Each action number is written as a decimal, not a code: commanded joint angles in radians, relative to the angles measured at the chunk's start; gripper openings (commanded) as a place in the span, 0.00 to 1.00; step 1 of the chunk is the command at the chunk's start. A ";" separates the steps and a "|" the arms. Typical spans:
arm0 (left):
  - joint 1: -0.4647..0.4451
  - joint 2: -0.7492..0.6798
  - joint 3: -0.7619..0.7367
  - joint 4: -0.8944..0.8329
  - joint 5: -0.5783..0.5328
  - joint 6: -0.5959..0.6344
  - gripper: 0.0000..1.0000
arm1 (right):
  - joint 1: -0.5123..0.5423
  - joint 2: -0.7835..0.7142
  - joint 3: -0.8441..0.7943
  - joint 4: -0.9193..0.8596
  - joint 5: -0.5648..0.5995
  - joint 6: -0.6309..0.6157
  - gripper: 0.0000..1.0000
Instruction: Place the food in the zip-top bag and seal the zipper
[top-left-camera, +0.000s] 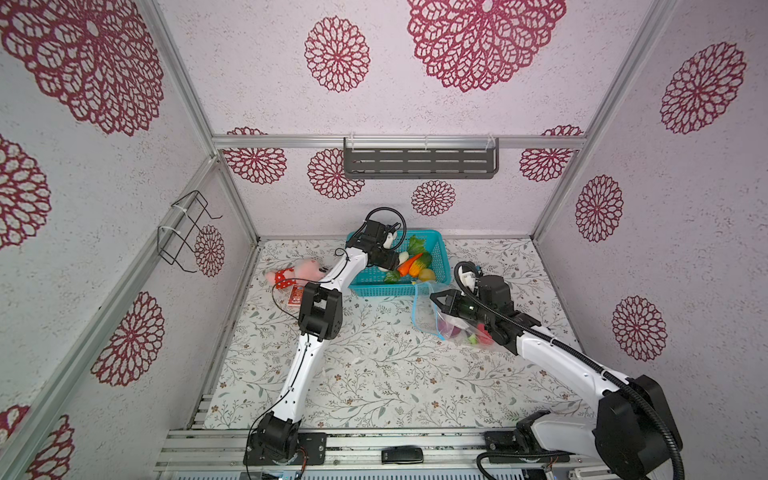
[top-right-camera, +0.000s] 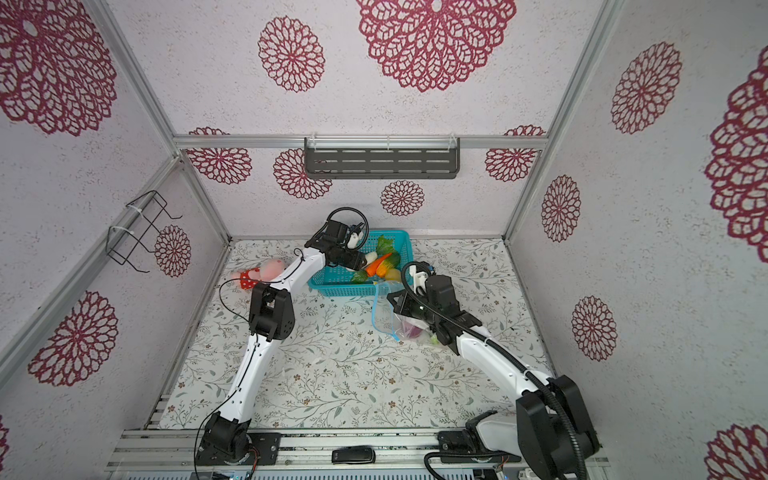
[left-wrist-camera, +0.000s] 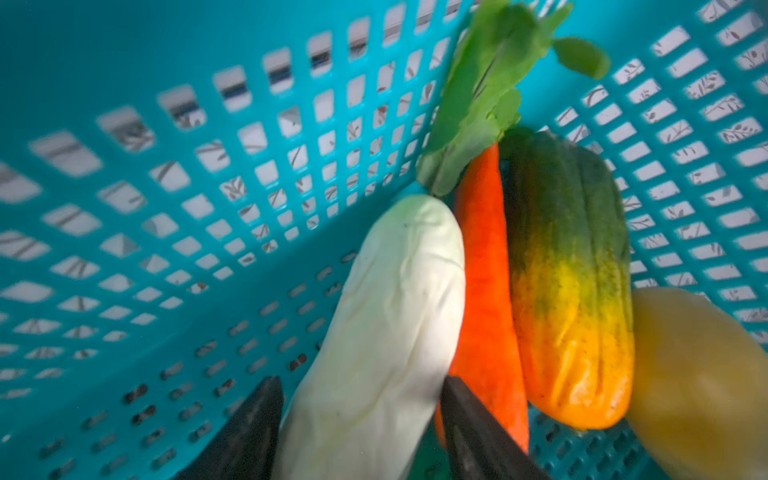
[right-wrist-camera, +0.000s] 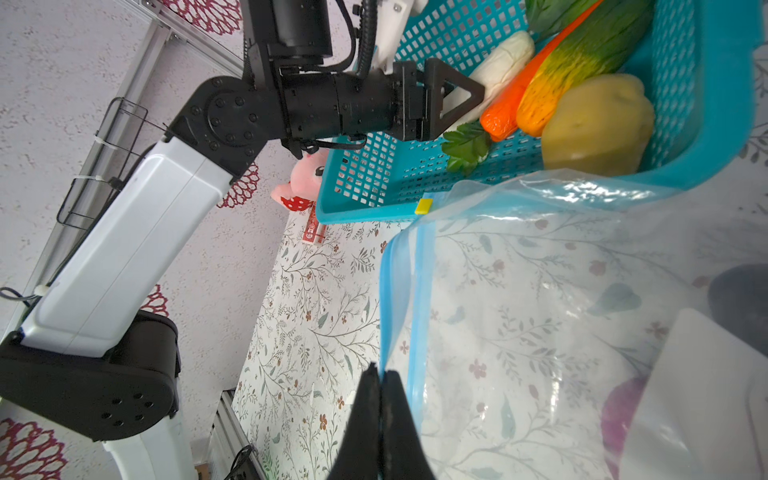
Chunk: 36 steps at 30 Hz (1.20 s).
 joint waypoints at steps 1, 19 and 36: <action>0.018 -0.054 -0.060 -0.031 -0.028 0.015 0.55 | -0.007 -0.049 0.063 -0.015 0.017 -0.029 0.00; -0.004 -0.399 -0.524 0.083 -0.130 -0.233 0.45 | -0.007 -0.054 0.069 0.002 -0.005 -0.037 0.00; -0.020 -0.366 -0.538 0.046 -0.223 -0.308 0.66 | -0.008 -0.055 0.064 0.015 -0.021 -0.038 0.00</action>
